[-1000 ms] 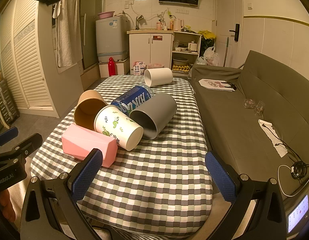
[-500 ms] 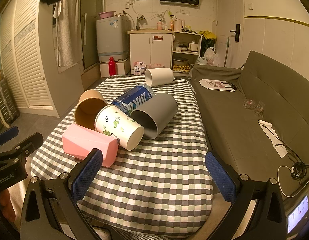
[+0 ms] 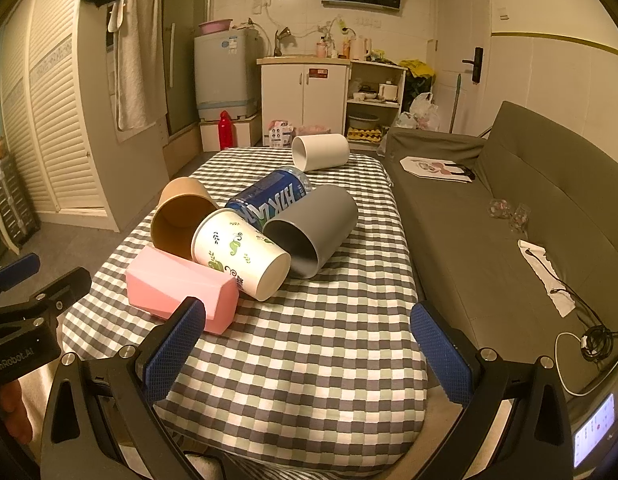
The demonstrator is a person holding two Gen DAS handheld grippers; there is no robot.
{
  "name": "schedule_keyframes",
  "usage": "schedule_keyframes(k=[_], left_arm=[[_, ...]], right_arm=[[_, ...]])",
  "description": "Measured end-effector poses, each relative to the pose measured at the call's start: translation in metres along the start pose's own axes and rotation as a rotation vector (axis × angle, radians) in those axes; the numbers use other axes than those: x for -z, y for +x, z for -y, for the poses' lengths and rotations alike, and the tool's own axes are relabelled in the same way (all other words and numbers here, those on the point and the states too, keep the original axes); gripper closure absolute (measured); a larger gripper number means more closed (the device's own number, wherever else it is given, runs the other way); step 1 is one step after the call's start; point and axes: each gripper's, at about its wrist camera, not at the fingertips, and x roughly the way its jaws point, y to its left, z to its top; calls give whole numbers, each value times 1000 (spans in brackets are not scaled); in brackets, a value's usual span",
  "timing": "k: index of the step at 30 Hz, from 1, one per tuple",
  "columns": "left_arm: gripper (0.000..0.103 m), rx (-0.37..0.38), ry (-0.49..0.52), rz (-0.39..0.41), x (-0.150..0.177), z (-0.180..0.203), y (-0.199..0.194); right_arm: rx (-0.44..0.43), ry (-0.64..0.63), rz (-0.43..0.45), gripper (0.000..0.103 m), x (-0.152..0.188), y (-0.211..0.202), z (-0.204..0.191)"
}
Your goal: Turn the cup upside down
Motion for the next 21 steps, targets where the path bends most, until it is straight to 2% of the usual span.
schedule_keyframes(k=[11, 21], left_arm=[[8, 14, -16, -19, -35, -8, 17], [8, 13, 4, -28, -81, -15, 54]], right_arm=[[-17, 27, -27, 0, -40, 16, -3], [14, -1, -69, 0, -106, 52, -2]])
